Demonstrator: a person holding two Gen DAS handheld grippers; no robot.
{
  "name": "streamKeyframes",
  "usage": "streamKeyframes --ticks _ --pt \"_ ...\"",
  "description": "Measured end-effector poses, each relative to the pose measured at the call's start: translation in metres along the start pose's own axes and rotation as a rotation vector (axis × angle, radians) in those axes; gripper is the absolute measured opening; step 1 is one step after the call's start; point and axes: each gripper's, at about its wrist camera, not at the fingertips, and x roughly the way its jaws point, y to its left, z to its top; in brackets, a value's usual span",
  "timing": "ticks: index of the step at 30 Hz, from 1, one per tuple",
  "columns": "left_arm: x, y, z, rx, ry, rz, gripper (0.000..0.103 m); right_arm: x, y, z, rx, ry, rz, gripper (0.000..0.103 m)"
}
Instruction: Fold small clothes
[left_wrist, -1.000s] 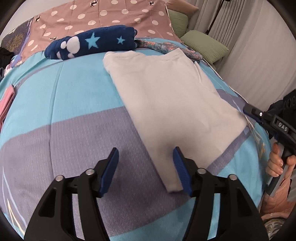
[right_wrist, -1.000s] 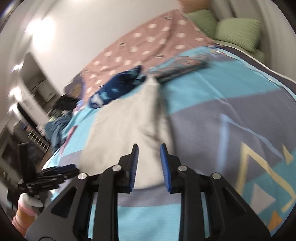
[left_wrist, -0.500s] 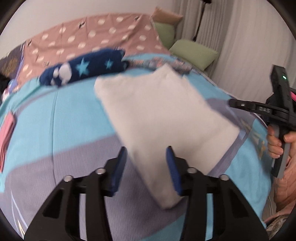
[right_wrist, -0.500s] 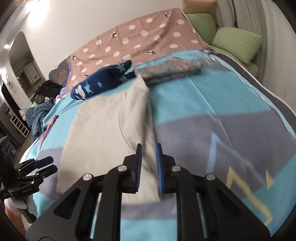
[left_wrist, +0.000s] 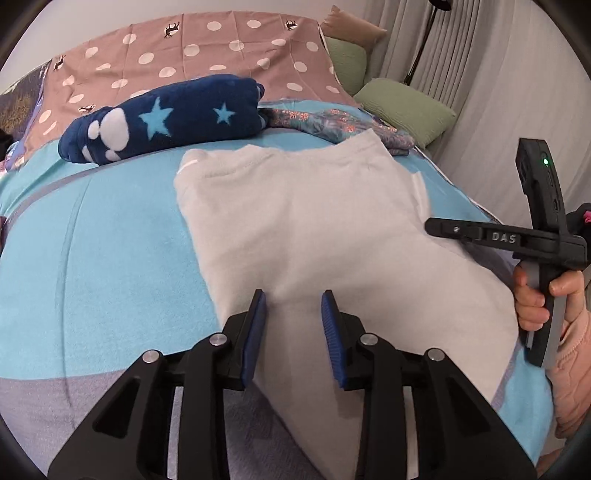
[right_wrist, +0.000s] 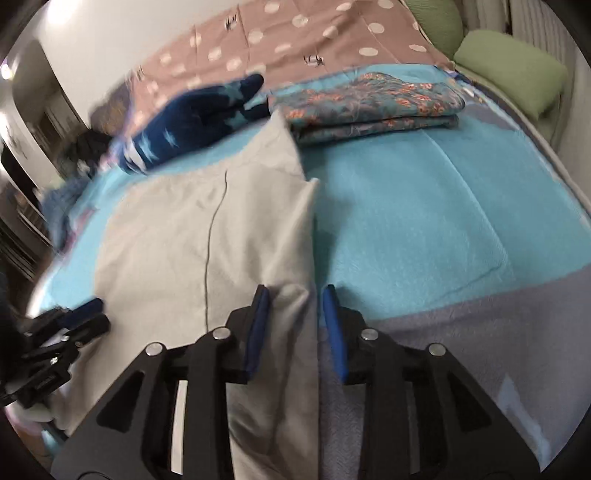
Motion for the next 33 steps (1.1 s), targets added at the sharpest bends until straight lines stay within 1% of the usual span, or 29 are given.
streamKeyframes --ticks 2,4,6,7,8,9,10,11,12,13,14,15,16,17,18,19,21,23,24,28,29,31,32,33 --pt "-0.003 0.003 0.004 -0.003 -0.008 -0.022 0.034 -0.010 0.003 0.006 -0.022 -0.037 -0.008 0.030" --pt "-0.004 0.012 0.014 -0.021 -0.032 -0.017 0.034 -0.018 0.012 0.016 -0.071 -0.064 -0.006 0.030" --pt "-0.001 0.021 0.031 -0.031 -0.061 0.005 0.034 -0.018 0.020 0.027 -0.110 -0.065 -0.005 0.030" --pt "0.002 0.029 0.043 -0.041 -0.072 0.010 0.035 -0.016 0.023 0.035 -0.131 -0.069 -0.022 0.030" --pt "0.004 0.035 0.050 -0.054 -0.072 -0.003 0.035 -0.013 0.026 0.039 -0.143 -0.069 -0.034 0.030" --pt "0.010 0.043 0.060 -0.076 -0.063 -0.018 0.038 -0.009 0.027 0.047 -0.149 -0.068 -0.048 0.030" --pt "0.015 0.048 0.067 -0.095 -0.056 -0.020 0.043 -0.005 0.026 0.053 -0.140 -0.065 -0.051 0.030" --pt "0.022 0.055 0.075 -0.118 -0.051 -0.015 0.046 -0.003 0.025 0.058 -0.131 -0.063 -0.041 0.030" --pt "0.029 0.060 0.082 -0.125 -0.048 -0.010 0.049 0.000 0.024 0.062 -0.118 -0.062 0.001 0.030" --pt "0.036 0.062 0.088 -0.114 -0.044 0.007 0.050 0.001 0.023 0.063 -0.116 -0.059 0.040 0.030" --pt "0.044 0.063 0.090 -0.088 -0.034 0.046 0.050 0.003 0.023 0.063 -0.117 -0.051 0.075 0.030" --pt "0.054 0.062 0.091 -0.044 -0.009 0.120 0.050 0.011 0.023 0.063 -0.125 -0.028 0.118 0.032" --pt "0.066 0.060 0.088 0.017 0.027 0.204 0.052 0.020 0.023 0.061 -0.143 -0.015 0.116 0.038" --pt "0.077 0.056 0.081 0.099 0.038 0.295 0.053 0.028 0.023 0.059 -0.165 -0.014 0.068 0.040" --pt "0.077 0.054 0.076 0.113 0.009 0.306 0.053 0.041 0.020 0.055 -0.192 -0.011 -0.043 0.042" --pt "0.074 0.052 0.075 0.107 0.007 0.317 0.053 0.050 0.016 0.052 -0.194 -0.006 -0.075 0.059" --pt "0.073 0.049 0.074 0.110 0.012 0.341 0.053 0.046 0.006 0.052 -0.135 -0.033 -0.037 0.058" --pt "0.071 0.049 0.073 0.109 0.009 0.350 0.053 0.034 0.002 0.055 -0.097 -0.079 -0.125 0.057" --pt "0.068 0.051 0.073 0.089 0.009 0.350 0.053 0.029 -0.001 0.055 -0.087 -0.090 -0.126 0.057" --pt "0.052 0.070 0.074 -0.052 -0.012 0.300 0.052 0.006 -0.020 0.047 -0.002 -0.064 0.027 0.057" --pt "0.044 0.074 0.072 -0.098 -0.026 0.279 0.052 0.001 -0.021 0.044 -0.002 -0.062 0.044 0.057" --pt "0.032 0.078 0.069 -0.146 -0.040 0.273 0.052 -0.009 -0.021 0.034 -0.020 -0.054 0.074 0.057" --pt "0.027 0.077 0.067 -0.157 -0.044 0.257 0.052 -0.012 -0.019 0.028 -0.034 -0.044 0.095 0.057" --pt "0.022 0.076 0.064 -0.166 -0.050 0.219 0.052 -0.016 -0.019 0.024 -0.042 -0.037 0.108 0.058"
